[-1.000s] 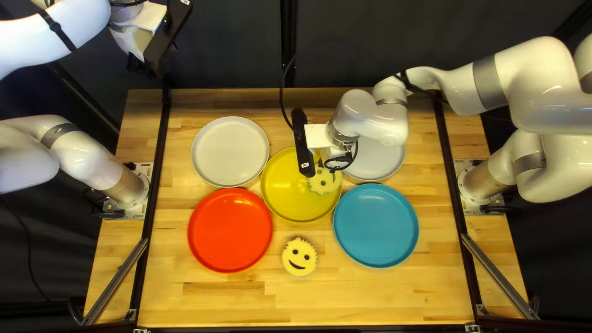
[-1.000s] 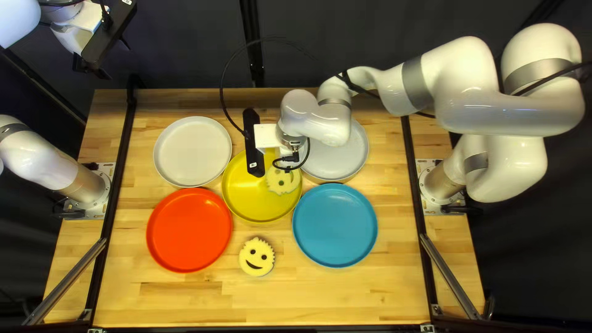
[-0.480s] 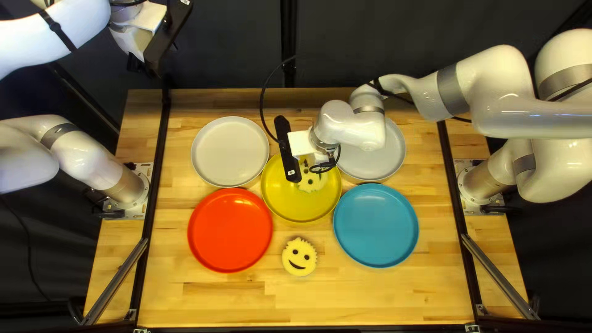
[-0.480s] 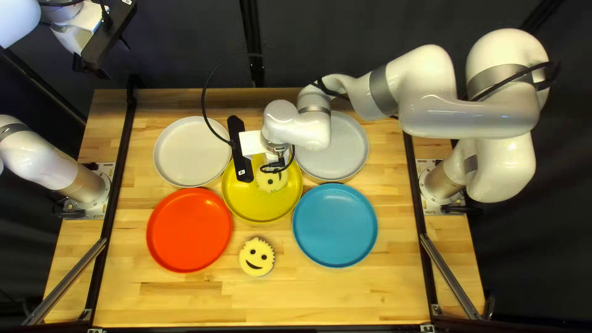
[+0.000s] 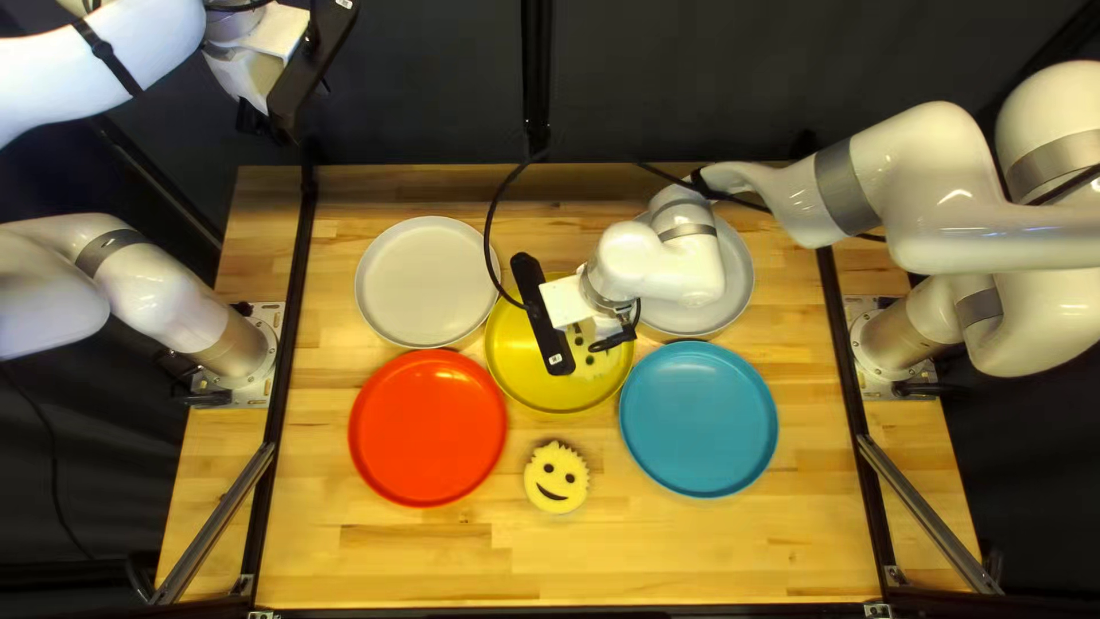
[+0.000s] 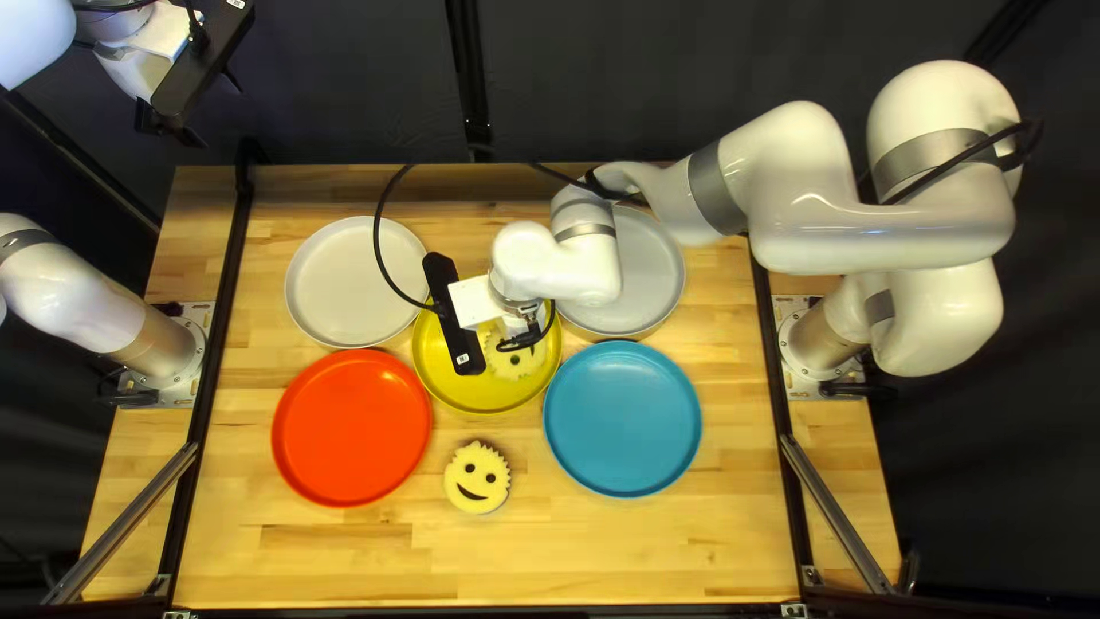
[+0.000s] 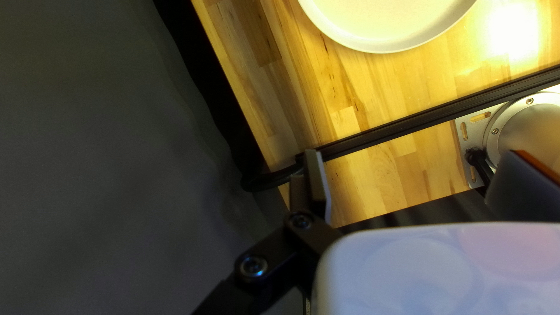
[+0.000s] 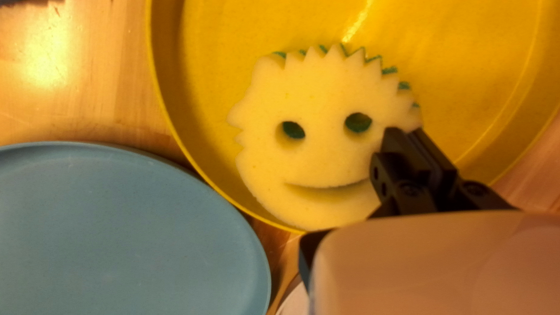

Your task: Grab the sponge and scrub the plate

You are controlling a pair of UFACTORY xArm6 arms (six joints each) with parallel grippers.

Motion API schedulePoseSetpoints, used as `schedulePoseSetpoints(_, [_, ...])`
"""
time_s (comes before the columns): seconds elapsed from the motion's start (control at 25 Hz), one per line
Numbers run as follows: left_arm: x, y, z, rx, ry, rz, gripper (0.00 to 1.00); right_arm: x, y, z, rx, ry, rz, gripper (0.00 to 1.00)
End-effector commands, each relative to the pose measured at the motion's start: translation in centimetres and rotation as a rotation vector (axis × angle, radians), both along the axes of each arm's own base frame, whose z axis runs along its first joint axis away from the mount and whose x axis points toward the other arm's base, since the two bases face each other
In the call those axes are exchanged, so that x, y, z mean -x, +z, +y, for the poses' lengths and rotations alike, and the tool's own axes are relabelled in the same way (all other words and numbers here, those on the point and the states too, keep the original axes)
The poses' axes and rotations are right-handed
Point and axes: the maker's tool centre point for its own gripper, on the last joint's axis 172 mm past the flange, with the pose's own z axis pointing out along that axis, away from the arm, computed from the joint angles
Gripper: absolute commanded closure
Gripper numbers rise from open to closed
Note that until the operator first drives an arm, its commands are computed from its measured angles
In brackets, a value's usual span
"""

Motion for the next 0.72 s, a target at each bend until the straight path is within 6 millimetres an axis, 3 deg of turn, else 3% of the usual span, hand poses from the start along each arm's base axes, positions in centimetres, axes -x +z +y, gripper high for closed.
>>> schedulePoseSetpoints(0.04, [0.0,0.0,0.0,0.0,0.0,0.0,0.0,0.0,0.2,-1.3,0.006,0.004,-0.001,1.0])
schedulePoseSetpoints(0.52, [0.0,0.0,0.0,0.0,0.0,0.0,0.0,-2.0,0.0,-6.6,0.012,0.009,-0.044,1.0])
schedulePoseSetpoints(0.72, [0.0,0.0,0.0,0.0,0.0,0.0,0.0,-2.5,0.3,-6.7,-0.032,-0.031,-0.045,1.0])
